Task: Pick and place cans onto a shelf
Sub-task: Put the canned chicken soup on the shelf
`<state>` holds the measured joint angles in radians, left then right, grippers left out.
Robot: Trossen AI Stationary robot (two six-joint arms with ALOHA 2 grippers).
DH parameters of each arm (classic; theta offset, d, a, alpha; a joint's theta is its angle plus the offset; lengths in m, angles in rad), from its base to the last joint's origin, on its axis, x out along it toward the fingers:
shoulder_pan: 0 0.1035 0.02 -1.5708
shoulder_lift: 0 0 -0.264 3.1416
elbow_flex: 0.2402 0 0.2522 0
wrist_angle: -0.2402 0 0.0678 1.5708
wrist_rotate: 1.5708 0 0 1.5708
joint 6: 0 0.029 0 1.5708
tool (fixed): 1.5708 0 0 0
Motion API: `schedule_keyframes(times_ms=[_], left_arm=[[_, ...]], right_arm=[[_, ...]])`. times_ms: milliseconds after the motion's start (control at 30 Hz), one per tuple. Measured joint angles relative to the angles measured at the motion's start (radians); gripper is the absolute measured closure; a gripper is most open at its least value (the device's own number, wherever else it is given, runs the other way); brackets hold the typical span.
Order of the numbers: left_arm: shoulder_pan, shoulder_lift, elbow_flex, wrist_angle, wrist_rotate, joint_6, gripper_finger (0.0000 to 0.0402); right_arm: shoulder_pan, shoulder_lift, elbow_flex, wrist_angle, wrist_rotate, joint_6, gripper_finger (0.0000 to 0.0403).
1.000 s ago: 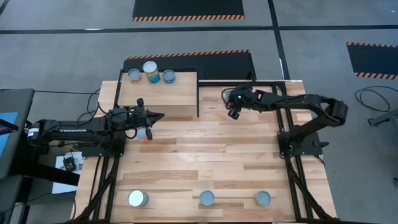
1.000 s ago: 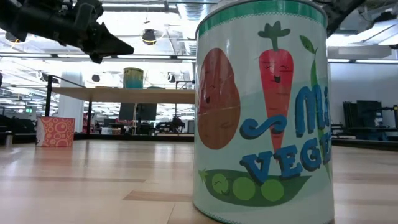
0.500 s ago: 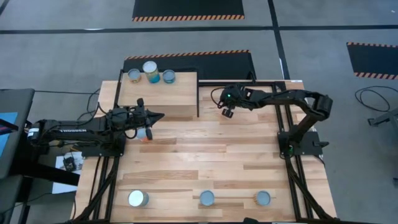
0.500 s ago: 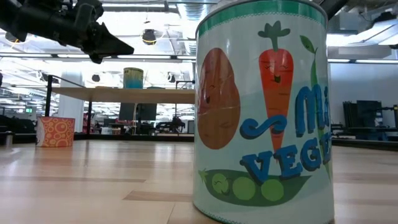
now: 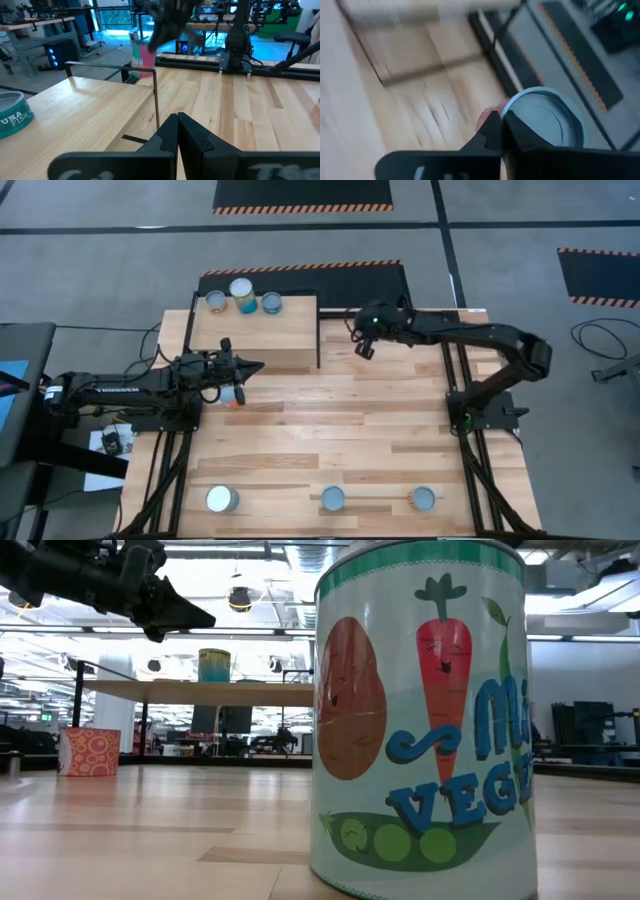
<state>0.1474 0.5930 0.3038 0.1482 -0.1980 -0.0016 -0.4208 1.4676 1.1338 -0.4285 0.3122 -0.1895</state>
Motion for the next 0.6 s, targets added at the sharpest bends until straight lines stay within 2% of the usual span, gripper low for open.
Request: schedule_keyframes(times_ms=[200,267,400,600], left_arm=[[0.0,0.0,0.0,0.0,0.0,-0.002,0.0401],[0.0,0.0,0.0,0.0,0.0,-0.002,0.0401],[0.0,0.0,0.0,0.0,-0.013,-0.006,0.0401],[0.0,0.0,0.0,0.0,-0.026,-0.006,0.0401]], right_arm=[[0.066,-0.027,0.209,-0.016,-0.004,0.001,0.0388],[0.082,-0.008,0.289,-0.009,-0.06,-0.052,0.0386],[0.095,0.102,0.458,-0.01,-0.186,-0.123,0.0393],[0.067,0.322,0.719,-0.14,-0.233,-0.255,0.0392]])
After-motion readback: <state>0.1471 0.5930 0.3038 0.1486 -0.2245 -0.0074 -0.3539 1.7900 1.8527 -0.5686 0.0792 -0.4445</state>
